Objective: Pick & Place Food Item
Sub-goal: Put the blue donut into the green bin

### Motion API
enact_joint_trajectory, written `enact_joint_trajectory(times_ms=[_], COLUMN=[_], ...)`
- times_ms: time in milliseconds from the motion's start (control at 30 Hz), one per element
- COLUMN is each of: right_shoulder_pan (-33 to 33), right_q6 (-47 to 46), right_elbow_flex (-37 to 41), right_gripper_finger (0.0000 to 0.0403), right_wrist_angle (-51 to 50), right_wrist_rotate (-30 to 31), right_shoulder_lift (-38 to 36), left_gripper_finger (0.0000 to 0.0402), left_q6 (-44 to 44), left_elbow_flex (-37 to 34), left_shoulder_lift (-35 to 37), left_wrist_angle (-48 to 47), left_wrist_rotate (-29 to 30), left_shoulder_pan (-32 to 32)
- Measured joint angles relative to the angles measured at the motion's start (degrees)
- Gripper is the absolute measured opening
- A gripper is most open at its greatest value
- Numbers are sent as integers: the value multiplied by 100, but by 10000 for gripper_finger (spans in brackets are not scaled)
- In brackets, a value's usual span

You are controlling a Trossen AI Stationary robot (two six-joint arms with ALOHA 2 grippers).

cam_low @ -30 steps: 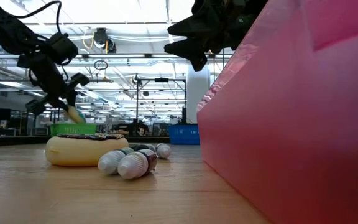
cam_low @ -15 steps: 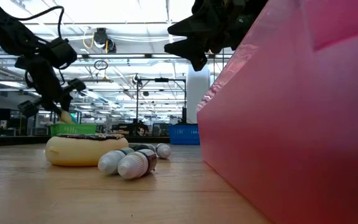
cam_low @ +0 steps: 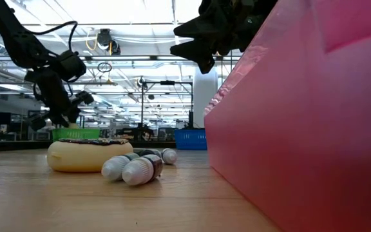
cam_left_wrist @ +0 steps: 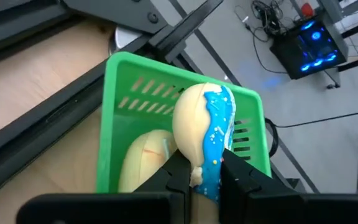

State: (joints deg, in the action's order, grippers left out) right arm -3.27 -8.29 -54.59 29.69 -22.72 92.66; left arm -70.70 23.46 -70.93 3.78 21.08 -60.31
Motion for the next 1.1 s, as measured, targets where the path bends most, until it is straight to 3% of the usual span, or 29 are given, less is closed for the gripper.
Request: enact_joint_trajectory(times_ms=[500, 1100], right_shoulder_pan=[0, 0], right_q6=[0, 2], right_elbow_flex=[0, -2], right_gripper_finger=[210, 210], right_wrist_angle=[-117, -177], right_wrist_rotate=[7, 9], right_shoulder_lift=[-2, 0], left_gripper_finger=[47, 47], left_q6=[-597, -406], left_elbow_flex=[-11, -22], left_shoulder_lift=[21, 362], left_wrist_angle=[245, 97], left_wrist_rotate=[2, 139], left_shoulder_pan=[81, 159])
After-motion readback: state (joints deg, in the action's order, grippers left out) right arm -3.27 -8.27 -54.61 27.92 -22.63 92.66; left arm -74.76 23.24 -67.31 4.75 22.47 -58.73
